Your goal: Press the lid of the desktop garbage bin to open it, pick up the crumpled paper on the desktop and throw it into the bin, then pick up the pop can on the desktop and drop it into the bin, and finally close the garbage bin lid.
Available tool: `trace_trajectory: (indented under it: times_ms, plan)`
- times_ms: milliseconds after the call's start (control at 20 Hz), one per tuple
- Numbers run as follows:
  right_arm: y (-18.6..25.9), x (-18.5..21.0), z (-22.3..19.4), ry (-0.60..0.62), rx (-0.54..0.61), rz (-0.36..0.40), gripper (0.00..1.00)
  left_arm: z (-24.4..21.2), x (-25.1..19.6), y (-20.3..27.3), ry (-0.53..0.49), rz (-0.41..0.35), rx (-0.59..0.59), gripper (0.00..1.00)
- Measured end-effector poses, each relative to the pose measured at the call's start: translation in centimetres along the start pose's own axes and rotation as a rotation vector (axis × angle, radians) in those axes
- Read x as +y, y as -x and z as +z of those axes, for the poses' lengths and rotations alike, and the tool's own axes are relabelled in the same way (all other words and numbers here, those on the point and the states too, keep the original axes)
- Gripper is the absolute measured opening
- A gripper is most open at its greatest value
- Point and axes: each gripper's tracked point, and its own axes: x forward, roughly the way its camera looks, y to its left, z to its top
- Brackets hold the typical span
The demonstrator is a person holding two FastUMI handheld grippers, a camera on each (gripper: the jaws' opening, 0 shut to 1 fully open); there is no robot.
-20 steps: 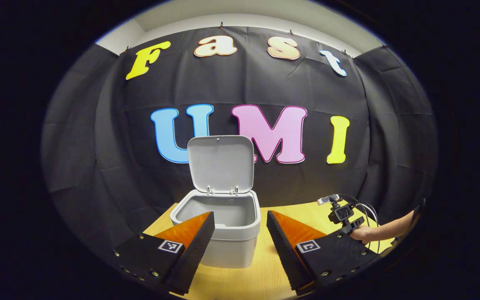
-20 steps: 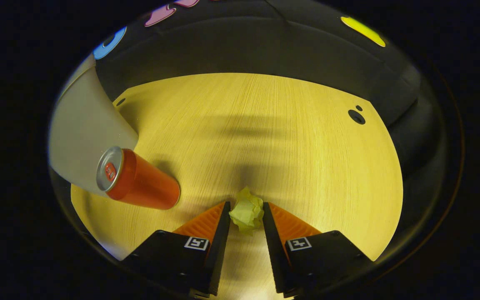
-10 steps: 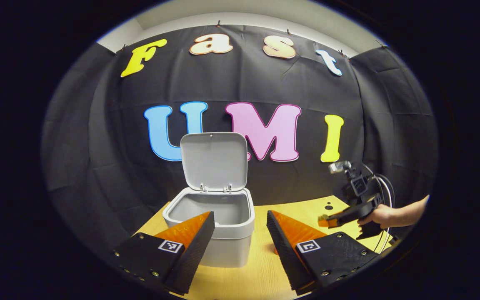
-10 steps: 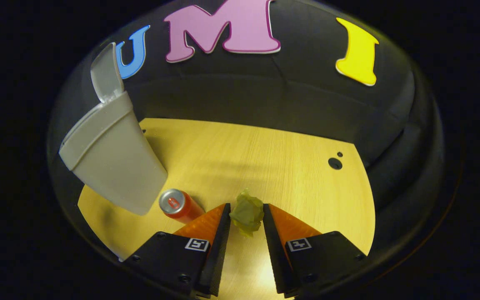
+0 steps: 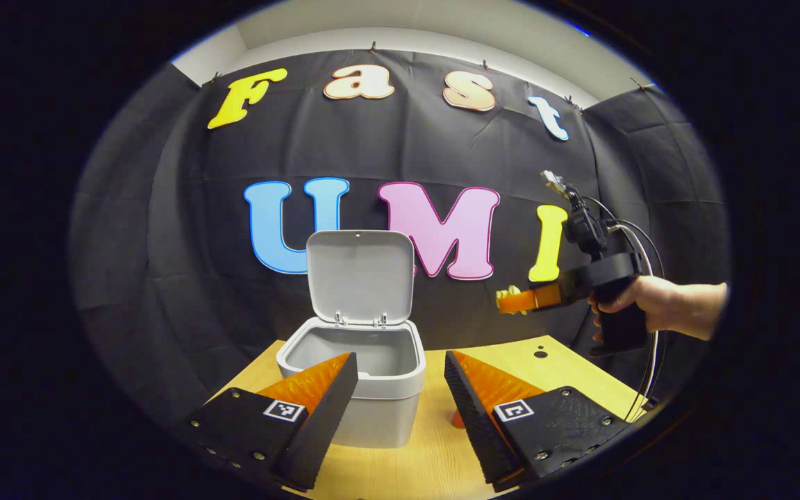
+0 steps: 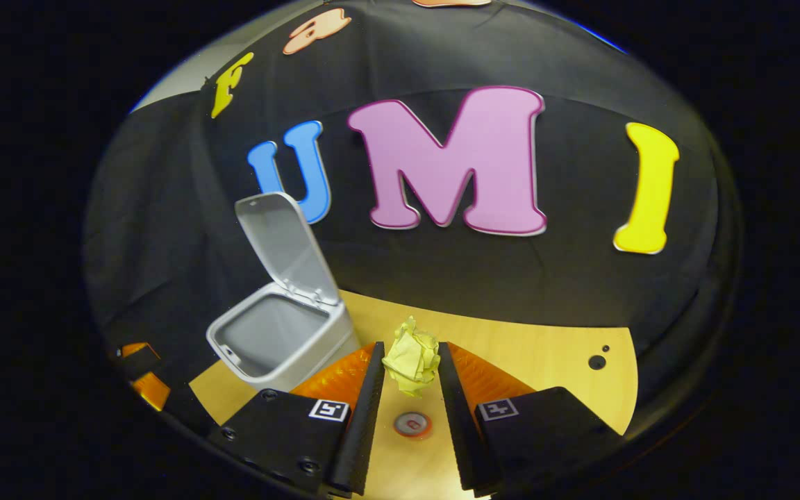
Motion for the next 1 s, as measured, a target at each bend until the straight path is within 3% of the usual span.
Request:
trace_trajectory:
  times_ms: [300,350,400,450,500,600,700,850,1000]
  plan:
    - [-3.0,10.6,1.5,0.06,0.008,0.179,0.52,-0.9,3.6,2.3,0.031,0.072,0.001,0.84]
    - [-3.7,12.2,1.3,0.08,0.014,0.203,0.39,-0.9,4.4,2.7,0.036,0.087,-0.001,0.84]
    - [-4.3,13.1,1.1,0.093,0.017,0.212,0.52,-0.9,5.0,3.0,0.036,0.102,-0.001,0.84]
    - [-4.9,14.1,0.9,0.107,0.025,0.224,0.39,-1.0,5.6,3.4,0.034,0.117,-0.001,0.84]
    - [-5.4,14.8,0.5,0.112,0.032,0.233,0.52,-0.9,6.2,3.7,0.031,0.129,-0.002,0.84]
    - [-6.5,15.8,0.0,0.115,0.041,0.247,0.53,-0.9,7.1,4.2,0.027,0.15,-0.002,0.84]
    - [-6.6,16.8,-0.5,0.117,0.054,0.26,0.61,-1.1,7.8,4.6,0.024,0.168,0.002,0.84]
    - [-7.1,16.7,-0.9,0.127,0.054,0.233,0.97,-1.6,8.1,5.0,0.026,0.172,0.009,0.84]
    - [-6.9,15.9,-0.6,0.126,0.035,0.207,0.98,-2.1,7.9,5.0,0.026,0.162,0.016,0.84]
